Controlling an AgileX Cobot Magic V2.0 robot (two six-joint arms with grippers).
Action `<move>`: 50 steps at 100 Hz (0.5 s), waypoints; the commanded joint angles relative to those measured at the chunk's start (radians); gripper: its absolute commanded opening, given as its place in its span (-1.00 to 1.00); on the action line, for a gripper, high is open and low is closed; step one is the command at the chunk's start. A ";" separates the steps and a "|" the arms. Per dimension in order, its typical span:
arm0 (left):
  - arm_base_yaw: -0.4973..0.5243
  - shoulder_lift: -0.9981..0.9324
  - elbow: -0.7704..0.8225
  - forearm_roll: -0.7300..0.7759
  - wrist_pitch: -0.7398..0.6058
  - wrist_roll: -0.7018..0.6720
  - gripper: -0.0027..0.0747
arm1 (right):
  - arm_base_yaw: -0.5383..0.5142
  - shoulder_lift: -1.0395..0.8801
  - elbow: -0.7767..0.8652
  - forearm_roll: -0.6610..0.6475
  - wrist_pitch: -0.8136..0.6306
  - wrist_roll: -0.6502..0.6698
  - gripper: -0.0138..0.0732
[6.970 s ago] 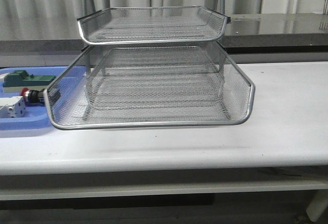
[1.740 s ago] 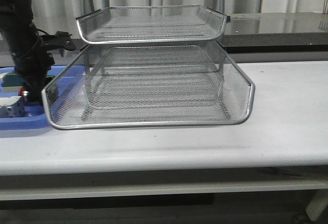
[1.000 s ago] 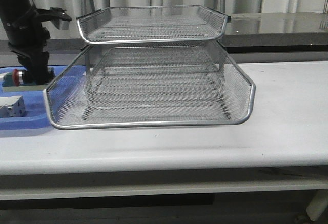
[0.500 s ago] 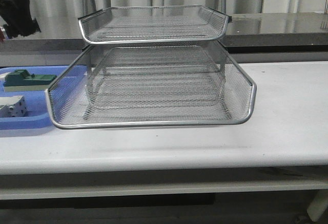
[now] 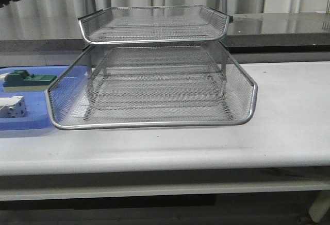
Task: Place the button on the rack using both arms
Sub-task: 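Lift the red push button and carry it over the pulled-out tier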
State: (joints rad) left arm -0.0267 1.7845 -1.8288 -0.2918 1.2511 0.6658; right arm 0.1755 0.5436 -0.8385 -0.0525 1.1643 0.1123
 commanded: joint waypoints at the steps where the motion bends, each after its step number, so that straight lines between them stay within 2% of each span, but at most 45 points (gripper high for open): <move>1: -0.013 -0.104 0.025 -0.082 0.021 -0.010 -0.88 | -0.001 0.004 -0.031 -0.013 -0.053 -0.005 -0.84; 17: -0.077 -0.174 0.106 -0.094 0.021 -0.010 -0.88 | -0.001 0.004 -0.031 -0.013 -0.053 -0.005 -0.84; 50: -0.330 -0.157 0.153 -0.094 -0.036 0.014 -0.88 | -0.001 0.004 -0.031 -0.013 -0.053 -0.005 -0.84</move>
State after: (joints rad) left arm -0.3011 1.6566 -1.6532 -0.3409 1.2529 0.6657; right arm 0.1755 0.5436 -0.8385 -0.0525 1.1643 0.1101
